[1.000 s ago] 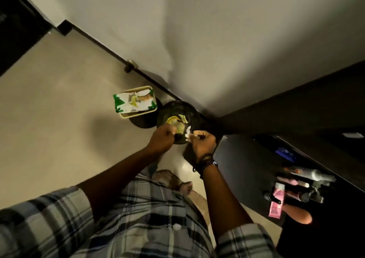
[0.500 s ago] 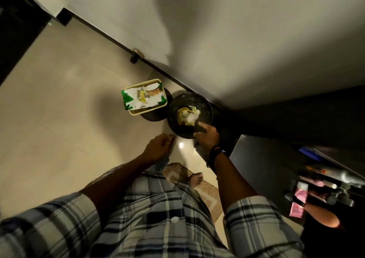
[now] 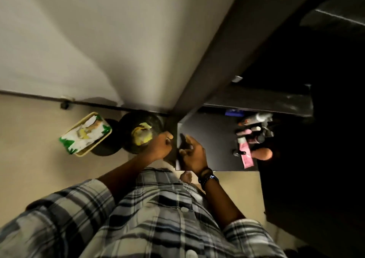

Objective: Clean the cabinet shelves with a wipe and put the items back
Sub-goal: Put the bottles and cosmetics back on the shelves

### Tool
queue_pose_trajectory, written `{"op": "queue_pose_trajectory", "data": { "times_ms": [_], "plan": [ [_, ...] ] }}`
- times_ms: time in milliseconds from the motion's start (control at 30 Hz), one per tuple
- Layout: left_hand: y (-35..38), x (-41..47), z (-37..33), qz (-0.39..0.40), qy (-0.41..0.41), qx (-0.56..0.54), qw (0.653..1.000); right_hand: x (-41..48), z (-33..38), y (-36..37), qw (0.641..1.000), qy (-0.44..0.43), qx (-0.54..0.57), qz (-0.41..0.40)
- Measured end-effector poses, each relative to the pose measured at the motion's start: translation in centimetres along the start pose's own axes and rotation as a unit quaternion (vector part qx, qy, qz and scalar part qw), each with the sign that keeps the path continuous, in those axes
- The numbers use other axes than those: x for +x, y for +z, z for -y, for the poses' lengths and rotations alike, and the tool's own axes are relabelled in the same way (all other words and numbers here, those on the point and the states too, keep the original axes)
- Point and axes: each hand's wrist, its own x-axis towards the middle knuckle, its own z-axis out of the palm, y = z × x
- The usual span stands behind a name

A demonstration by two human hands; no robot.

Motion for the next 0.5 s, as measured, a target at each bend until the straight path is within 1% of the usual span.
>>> {"op": "queue_pose_trajectory", "data": {
  "times_ms": [67, 133, 233, 267, 400, 500],
  "plan": [
    [1.7, 0.5, -2.0, 0.025, 0.037, 0.036, 0.998, -0.1, -0.6, -2.9, 0.998, 0.008, 0.031, -0.046],
    [3.2, 0.8, -4.0, 0.048, 0.069, 0.076, 0.993, 0.1, -1.4, -5.8, 0.994, 0.002, 0.013, -0.107],
    [5.2, 1.3, -7.1, 0.043, 0.13, 0.11, 0.984, 1.2, -3.0, -10.0, 0.979, 0.017, -0.012, -0.2],
    [6.0, 1.5, -8.2, 0.032, 0.149, 0.115, 0.982, 1.6, -3.5, -11.4, 0.974, 0.014, -0.019, -0.226],
    [8.4, 2.6, -13.7, -0.03, 0.172, 0.1, 0.98, 3.6, -5.2, -16.7, 0.949, -0.03, -0.055, -0.308],
    [11.0, 4.9, -15.9, -0.084, 0.235, 0.112, 0.962, 4.8, -5.9, -20.0, 0.94, -0.055, -0.095, -0.324]
  ]
}}
